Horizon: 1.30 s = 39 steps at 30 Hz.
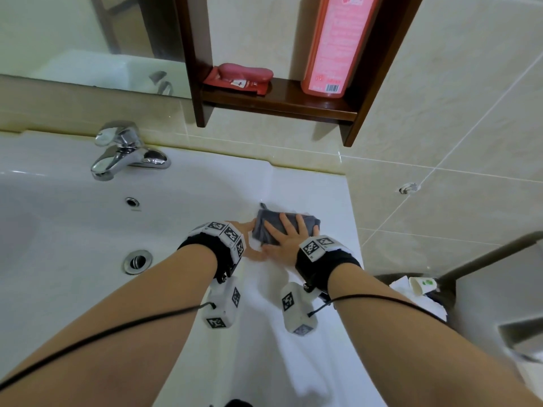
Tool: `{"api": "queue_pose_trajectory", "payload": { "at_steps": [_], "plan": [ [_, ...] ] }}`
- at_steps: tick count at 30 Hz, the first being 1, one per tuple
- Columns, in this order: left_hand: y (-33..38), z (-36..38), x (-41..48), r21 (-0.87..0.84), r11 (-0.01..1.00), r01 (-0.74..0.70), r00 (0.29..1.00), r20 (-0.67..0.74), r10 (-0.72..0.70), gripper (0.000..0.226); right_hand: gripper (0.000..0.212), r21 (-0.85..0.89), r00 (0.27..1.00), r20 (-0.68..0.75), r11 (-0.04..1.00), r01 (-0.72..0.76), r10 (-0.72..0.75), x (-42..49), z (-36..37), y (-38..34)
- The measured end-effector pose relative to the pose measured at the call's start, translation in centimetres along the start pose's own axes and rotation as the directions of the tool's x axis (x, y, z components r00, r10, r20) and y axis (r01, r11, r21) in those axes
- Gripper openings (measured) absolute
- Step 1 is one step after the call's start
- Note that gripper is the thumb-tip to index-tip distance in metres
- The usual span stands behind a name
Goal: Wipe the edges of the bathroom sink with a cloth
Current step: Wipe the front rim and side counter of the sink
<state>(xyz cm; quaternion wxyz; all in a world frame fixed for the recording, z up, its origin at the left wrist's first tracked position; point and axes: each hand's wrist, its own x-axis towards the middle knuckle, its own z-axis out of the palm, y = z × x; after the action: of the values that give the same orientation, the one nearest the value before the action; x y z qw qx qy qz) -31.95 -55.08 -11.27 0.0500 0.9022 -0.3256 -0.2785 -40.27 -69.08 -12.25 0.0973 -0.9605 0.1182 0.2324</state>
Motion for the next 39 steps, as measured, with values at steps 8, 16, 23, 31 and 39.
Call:
{"api": "queue_pose_trajectory", "payload": {
  "at_steps": [8,16,23,31,39],
  "plan": [
    [-0.7,0.8,-0.4,0.051,0.990,0.128,0.980,0.146,-0.134,0.123,0.065,0.036,0.984,0.051,0.985,-0.171,0.169,-1.1,-0.8,5.9],
    [-0.1,1.0,-0.4,0.037,0.992,0.124,0.986,0.105,-0.127,0.122,0.066,0.023,0.987,0.048,0.988,-0.155,0.154,-1.1,-0.3,3.7],
    [0.3,1.0,-0.6,0.059,0.992,0.112,0.989,0.088,-0.117,0.115,0.062,0.040,0.999,-0.014,0.999,-0.034,0.035,-1.2,1.1,1.5],
    [1.2,0.8,-1.8,0.079,0.988,0.131,0.984,0.111,-0.139,0.102,0.070,0.050,0.954,0.020,0.953,-0.300,0.300,-2.4,0.6,7.9],
    [0.8,1.5,-1.8,0.024,0.992,0.126,0.991,0.050,-0.127,0.104,0.066,0.038,0.996,0.044,0.997,-0.074,0.073,-3.0,1.0,0.6]
  ]
}}
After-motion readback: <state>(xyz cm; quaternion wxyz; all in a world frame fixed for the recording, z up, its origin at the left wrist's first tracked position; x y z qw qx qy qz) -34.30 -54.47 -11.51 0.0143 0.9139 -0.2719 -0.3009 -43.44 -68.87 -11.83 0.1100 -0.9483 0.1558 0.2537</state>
